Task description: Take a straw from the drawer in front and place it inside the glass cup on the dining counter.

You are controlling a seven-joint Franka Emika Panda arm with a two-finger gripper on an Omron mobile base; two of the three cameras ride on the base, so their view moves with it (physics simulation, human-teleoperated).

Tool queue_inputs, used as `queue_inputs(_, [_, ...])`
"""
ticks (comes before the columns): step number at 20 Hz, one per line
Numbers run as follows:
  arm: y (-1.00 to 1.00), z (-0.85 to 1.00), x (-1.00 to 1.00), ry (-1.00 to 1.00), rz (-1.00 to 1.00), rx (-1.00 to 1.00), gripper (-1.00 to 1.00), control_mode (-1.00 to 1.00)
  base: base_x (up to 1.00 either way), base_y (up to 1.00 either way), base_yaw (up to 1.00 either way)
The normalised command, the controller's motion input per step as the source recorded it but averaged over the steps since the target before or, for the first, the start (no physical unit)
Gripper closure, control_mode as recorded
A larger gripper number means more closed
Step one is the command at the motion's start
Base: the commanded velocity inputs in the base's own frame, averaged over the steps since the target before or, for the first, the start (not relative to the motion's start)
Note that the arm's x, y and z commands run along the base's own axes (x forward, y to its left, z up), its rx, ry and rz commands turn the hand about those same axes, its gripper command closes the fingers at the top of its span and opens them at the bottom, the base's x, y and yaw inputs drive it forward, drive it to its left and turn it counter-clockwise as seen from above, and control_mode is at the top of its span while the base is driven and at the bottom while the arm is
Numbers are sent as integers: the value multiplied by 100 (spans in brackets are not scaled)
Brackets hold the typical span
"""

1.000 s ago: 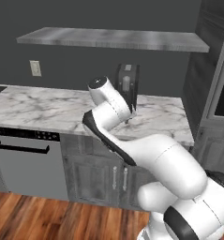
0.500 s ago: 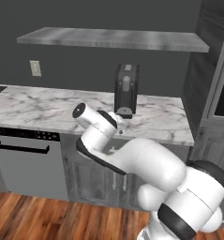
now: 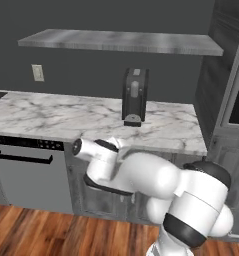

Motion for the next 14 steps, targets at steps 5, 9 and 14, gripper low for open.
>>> queue_inputs(5, [-2,-48,24,0,6,-18,-100,-100,0,0,0])
queue_inputs(9, [-3,-45,41,0,11,-15,-100,-100,0,0,0])
queue_inputs(14, [0,-42,34,1,8,-15,-100,-100,0,0,0])
